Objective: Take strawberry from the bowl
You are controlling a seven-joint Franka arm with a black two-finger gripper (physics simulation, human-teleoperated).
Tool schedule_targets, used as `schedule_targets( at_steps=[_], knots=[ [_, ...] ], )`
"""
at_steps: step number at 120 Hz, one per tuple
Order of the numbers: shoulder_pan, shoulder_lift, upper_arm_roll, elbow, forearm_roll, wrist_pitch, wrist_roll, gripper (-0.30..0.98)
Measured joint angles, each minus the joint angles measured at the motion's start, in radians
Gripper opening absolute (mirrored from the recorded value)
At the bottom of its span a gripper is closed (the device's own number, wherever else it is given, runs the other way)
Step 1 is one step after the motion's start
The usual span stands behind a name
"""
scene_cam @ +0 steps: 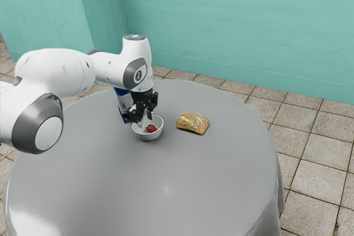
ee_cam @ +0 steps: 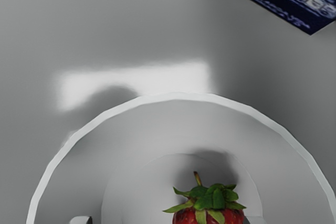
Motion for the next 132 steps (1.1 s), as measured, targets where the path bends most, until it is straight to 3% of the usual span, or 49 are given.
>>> schedule_targets(
  at_steps=[132],
  knots=[
    [0.003, 0.058, -0.018, 0.006, -0.002, 0.085, -0.028, 0.29]
  ],
)
